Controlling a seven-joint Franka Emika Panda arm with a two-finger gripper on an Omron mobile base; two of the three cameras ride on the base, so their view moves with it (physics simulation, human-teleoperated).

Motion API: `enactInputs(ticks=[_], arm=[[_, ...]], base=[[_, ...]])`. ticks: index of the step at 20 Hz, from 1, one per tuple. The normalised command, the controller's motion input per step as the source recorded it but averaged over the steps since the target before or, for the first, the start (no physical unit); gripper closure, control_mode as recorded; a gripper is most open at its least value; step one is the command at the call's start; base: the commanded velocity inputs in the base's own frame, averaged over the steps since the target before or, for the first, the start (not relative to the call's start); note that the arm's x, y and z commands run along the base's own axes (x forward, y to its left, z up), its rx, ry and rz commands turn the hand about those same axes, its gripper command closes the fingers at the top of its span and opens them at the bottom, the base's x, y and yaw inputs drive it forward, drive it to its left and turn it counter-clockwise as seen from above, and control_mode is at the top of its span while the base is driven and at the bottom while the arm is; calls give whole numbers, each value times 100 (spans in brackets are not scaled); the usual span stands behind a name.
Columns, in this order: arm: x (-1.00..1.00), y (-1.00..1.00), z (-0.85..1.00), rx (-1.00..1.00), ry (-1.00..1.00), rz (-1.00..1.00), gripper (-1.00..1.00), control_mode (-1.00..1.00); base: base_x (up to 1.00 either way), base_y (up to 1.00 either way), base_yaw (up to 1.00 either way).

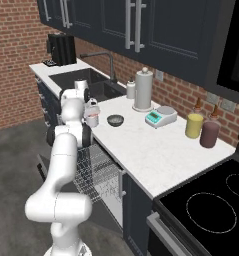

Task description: Pick up the cup and bowl from the counter, place them in the dishwasher, and close the dishwasher door.

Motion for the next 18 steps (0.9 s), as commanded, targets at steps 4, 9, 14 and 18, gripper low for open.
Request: enactInputs(ticks=[4,9,14,18], arm=[[-100,0,0,-1,-4,0,100,-100],[-100,15,0,-10,-6,0,100,-100],[-100,47,-11,-19,-9,-5,100,-100],[-100,48,-11,-13,-12,-15,100,-100]], base=[[0,0,0],[0,0,0],[0,0,0],[0,0,0]])
